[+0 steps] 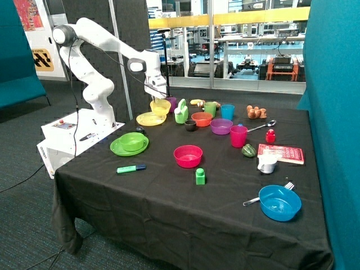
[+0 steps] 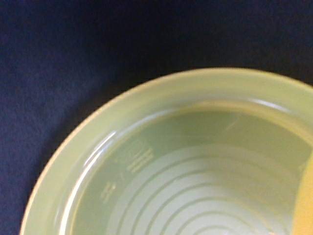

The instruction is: Place the bowls on the appropriate plate

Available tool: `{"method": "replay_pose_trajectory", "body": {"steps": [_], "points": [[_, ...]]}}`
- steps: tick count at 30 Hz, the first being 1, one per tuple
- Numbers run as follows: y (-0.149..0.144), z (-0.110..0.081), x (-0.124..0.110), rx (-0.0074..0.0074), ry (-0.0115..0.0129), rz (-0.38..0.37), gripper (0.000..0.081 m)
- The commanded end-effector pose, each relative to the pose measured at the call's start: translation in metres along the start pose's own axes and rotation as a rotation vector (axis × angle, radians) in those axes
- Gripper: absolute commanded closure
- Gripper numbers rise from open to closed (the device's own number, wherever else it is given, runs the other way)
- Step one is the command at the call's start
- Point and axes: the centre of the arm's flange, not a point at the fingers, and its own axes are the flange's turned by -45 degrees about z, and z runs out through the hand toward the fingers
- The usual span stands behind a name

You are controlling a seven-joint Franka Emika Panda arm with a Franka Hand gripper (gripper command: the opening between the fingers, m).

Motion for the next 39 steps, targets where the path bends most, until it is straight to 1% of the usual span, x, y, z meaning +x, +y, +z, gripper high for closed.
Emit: {"method": "replay_pose_trajectory", "body": {"steps": [1, 5, 7, 11, 13, 14, 15, 17, 24, 31, 33, 34, 35, 37, 39], "points": [[-0.009, 0.013, -0.015, -0.0016, -0.0005, 0.021, 0.0808], [-0.013, 0.021, -0.02, -0.0016, -0.0005, 0.025, 0.0808], [-0.016, 0.026, -0.023, -0.0016, -0.0005, 0.028, 0.0787], [-0.019, 0.037, -0.026, -0.0016, -0.0005, 0.034, 0.0643], [-0.02, 0.039, -0.026, -0.0016, -0.0005, 0.035, 0.0607], [-0.02, 0.04, -0.026, -0.0016, -0.0005, 0.034, 0.0707], [-0.02, 0.041, -0.026, -0.0016, -0.0005, 0.034, 0.0758], [-0.02, 0.045, -0.025, -0.0016, -0.0005, 0.029, 0.0795], [-0.023, 0.053, -0.019, -0.0016, -0.0005, 0.025, 0.0808], [-0.025, 0.053, -0.016, -0.0016, -0.0005, 0.032, 0.0808], [-0.025, 0.053, -0.016, -0.0016, -0.0005, 0.038, 0.0668], [-0.025, 0.053, -0.016, -0.0016, -0.0005, 0.043, 0.0532], [-0.025, 0.053, -0.016, -0.0016, -0.0005, 0.043, 0.0446], [-0.025, 0.053, -0.016, -0.0016, -0.0005, 0.044, 0.0329], [-0.025, 0.053, -0.016, -0.0016, -0.0005, 0.046, 0.026]]}}
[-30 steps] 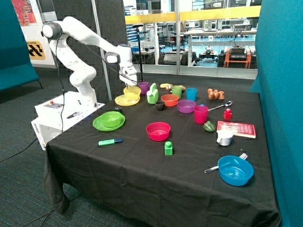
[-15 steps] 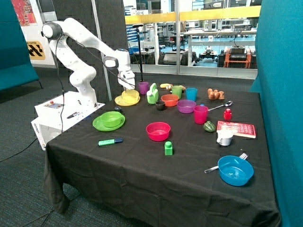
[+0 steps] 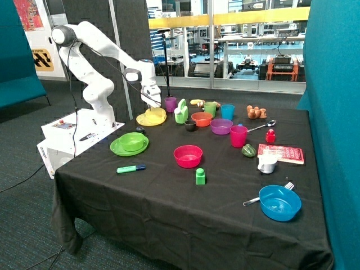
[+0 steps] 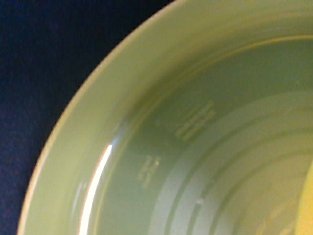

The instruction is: Place the bowls on the appropriate plate

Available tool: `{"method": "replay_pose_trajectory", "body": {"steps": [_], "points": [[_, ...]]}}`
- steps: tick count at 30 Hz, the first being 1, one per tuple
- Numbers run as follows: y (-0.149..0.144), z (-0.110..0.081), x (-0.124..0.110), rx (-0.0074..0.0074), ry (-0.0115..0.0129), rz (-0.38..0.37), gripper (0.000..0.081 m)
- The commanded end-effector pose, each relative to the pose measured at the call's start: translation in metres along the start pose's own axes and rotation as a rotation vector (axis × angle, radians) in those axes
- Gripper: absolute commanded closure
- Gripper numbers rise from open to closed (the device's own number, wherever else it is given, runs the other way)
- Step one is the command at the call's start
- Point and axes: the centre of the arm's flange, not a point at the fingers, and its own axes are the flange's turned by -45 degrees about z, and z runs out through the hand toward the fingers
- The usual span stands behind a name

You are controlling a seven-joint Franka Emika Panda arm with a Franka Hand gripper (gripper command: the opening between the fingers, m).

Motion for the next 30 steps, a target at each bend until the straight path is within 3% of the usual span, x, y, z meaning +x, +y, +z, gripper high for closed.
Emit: {"method": "replay_pose_trajectory", "body": {"steps": [1, 6, 18, 30], "points": [[-0.001, 0.002, 0.003, 0.0022, -0.0011, 0.01, 0.0238], [-0.001, 0.002, 0.002, 0.0022, -0.0011, 0.012, 0.0173], [-0.001, 0.001, 0.004, 0.0022, -0.0011, 0.021, 0.0121], [-0.002, -0.009, 0.005, 0.0022, -0.0011, 0.022, 0.0154]]}}
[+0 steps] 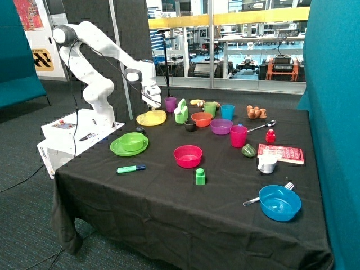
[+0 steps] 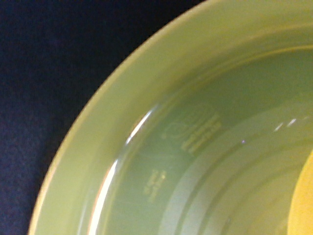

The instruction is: Place the bowls on the appropriate plate

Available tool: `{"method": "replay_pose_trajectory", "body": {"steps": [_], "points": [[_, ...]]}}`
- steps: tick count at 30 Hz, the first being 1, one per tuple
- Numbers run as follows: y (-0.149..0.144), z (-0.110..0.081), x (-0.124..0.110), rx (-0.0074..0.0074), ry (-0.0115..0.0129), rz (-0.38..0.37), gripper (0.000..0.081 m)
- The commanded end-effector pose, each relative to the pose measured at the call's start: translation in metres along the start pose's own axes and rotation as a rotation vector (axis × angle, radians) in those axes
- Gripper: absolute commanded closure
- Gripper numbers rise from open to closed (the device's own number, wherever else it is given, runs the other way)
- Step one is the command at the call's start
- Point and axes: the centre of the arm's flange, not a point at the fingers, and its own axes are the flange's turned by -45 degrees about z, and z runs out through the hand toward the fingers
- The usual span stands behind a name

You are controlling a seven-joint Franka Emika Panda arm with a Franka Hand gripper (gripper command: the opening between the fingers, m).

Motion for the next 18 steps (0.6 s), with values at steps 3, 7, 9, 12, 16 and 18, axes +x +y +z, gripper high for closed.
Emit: {"method": "replay_pose_trajectory", "body": {"steps": [3, 7, 9, 12, 16, 18], "points": [[0.0, -0.017, 0.001, 0.0036, -0.0044, 0.011, 0.0171], [0.01, -0.032, 0.008, 0.0036, -0.0044, 0.023, 0.0224], [0.012, -0.034, 0.009, 0.0036, -0.0044, 0.025, 0.0233], [0.023, -0.043, 0.014, 0.0035, -0.0045, 0.051, 0.0269], [0.035, -0.05, 0.017, 0.0034, -0.0045, 0.084, 0.0296], [0.041, -0.054, 0.017, 0.0034, -0.0046, 0.105, 0.0305]]}}
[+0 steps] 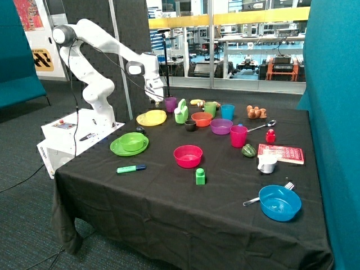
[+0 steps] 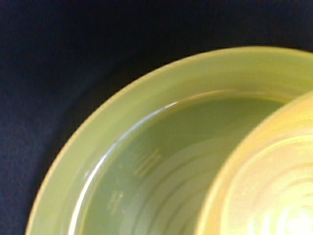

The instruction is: Place the bowls on the appropriate plate

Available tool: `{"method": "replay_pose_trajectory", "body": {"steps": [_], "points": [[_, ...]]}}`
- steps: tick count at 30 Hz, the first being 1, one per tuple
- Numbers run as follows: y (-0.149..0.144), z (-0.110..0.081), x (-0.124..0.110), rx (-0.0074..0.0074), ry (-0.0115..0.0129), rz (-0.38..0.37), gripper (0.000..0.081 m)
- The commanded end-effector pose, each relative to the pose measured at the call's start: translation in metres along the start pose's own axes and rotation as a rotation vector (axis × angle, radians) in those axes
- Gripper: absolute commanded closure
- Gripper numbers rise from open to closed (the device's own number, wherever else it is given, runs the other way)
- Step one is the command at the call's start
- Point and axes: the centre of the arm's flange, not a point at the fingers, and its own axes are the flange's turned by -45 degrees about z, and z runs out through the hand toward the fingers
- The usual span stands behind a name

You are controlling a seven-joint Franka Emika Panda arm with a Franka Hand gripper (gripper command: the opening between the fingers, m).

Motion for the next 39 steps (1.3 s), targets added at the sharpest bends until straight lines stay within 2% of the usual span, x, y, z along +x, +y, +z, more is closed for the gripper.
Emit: {"method": "replay_pose_trajectory", "body": {"steps": [1, 10, 18, 32, 39], "points": [[0.021, -0.016, 0.006, 0.0008, -0.0055, 0.053, 0.0308], [0.049, -0.03, -0.002, 0.0005, -0.0056, 0.148, 0.0321], [0.076, -0.022, -0.03, 0.0003, -0.0056, 0.245, 0.0333], [0.102, -0.016, -0.039, 0.0001, -0.0056, 0.298, 0.0329], [0.11, -0.023, -0.022, 0.0002, -0.0056, 0.253, 0.0329]]}}
